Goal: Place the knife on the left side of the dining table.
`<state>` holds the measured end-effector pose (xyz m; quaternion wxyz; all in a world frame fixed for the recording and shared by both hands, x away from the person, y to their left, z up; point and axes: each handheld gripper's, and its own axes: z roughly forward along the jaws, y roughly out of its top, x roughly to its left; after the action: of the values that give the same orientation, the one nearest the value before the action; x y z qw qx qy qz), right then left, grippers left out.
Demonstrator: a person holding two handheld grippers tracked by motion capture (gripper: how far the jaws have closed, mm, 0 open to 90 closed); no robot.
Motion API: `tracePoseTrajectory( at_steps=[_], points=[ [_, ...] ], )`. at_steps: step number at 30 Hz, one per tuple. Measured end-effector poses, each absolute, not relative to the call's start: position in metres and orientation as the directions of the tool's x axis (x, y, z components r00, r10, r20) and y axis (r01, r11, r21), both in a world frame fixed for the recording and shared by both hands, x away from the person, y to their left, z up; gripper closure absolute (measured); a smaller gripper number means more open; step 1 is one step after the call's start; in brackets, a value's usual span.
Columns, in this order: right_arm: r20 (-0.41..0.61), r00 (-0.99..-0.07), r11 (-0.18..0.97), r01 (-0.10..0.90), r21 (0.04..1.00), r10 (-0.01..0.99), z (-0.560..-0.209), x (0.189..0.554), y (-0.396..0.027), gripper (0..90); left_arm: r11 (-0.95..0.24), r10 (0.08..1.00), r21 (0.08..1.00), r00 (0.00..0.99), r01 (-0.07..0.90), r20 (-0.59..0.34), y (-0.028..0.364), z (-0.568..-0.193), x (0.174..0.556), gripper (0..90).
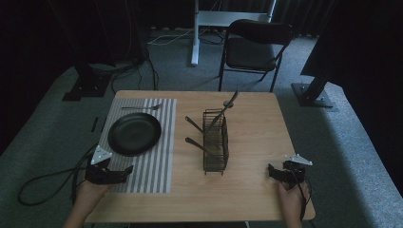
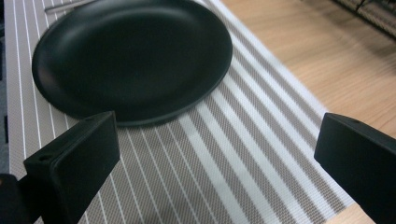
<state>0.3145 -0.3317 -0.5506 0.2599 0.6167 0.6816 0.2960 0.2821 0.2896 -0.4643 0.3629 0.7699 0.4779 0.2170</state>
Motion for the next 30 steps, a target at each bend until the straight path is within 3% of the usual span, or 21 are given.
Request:
tracePoseTrajectory(
  at_steps=[30],
  points=[
    [0.011,-0.105,0.064,0.687,0.724,0.994,-0.551,0.315,-0.332,12.2,-0.328,0.819,0.816,0.573,0.475,-0.004,0.243,-0.408,0.308,0.4]
  ],
)
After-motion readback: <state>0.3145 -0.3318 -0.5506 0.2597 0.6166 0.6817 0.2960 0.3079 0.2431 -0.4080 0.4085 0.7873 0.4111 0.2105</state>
